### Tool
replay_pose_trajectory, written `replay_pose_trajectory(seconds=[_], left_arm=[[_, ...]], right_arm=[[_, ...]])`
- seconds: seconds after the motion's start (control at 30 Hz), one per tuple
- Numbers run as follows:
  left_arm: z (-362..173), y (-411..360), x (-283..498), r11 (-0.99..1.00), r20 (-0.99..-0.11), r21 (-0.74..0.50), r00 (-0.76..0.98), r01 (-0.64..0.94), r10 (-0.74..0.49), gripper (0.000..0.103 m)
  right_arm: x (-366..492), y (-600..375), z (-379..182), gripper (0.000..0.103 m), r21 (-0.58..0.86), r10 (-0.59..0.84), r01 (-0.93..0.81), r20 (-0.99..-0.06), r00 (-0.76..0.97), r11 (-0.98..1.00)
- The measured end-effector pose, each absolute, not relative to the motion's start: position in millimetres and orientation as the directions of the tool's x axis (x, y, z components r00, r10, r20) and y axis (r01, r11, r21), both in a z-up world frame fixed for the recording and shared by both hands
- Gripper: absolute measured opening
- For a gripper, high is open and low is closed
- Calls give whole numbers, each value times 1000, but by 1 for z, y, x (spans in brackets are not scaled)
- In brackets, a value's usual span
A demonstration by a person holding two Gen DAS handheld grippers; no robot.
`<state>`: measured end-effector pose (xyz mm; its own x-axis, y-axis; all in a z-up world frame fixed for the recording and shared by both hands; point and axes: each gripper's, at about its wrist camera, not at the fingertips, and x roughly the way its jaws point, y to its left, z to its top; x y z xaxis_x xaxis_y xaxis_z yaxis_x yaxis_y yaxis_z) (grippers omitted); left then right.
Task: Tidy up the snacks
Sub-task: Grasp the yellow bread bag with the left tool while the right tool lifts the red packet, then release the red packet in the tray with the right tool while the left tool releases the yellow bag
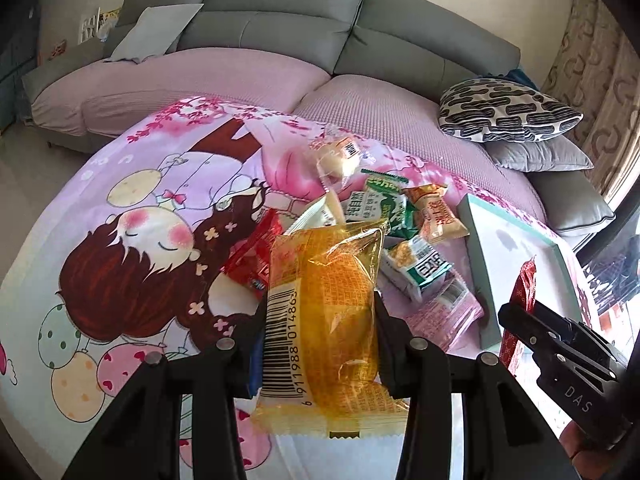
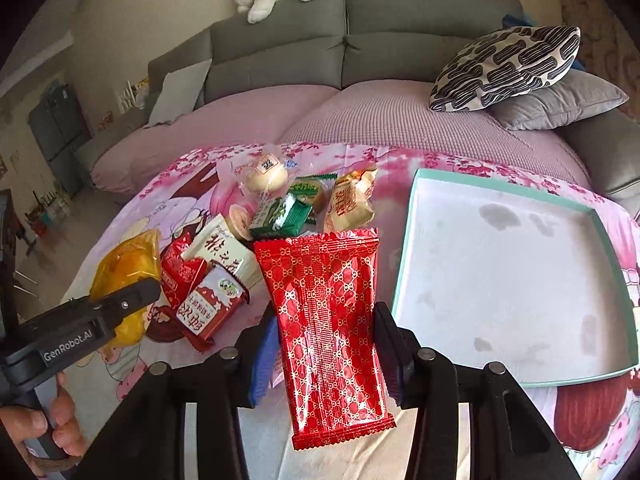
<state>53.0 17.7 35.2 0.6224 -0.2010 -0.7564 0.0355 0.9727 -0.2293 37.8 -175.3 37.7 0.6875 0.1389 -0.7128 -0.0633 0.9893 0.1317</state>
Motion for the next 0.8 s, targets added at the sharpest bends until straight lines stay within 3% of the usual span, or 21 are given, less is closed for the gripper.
replay_pose_trajectory(seconds=[0.37, 0.8], left_arm=[[64, -70, 78, 948, -702, -245, 638, 202, -317, 45], [63, -174, 101, 897, -674, -274, 595, 348, -437, 45]], right_arm=[[40, -249, 46, 48, 156, 20, 124, -699, 715, 980], [17, -362, 42, 48, 171, -244, 462, -665, 706, 870]])
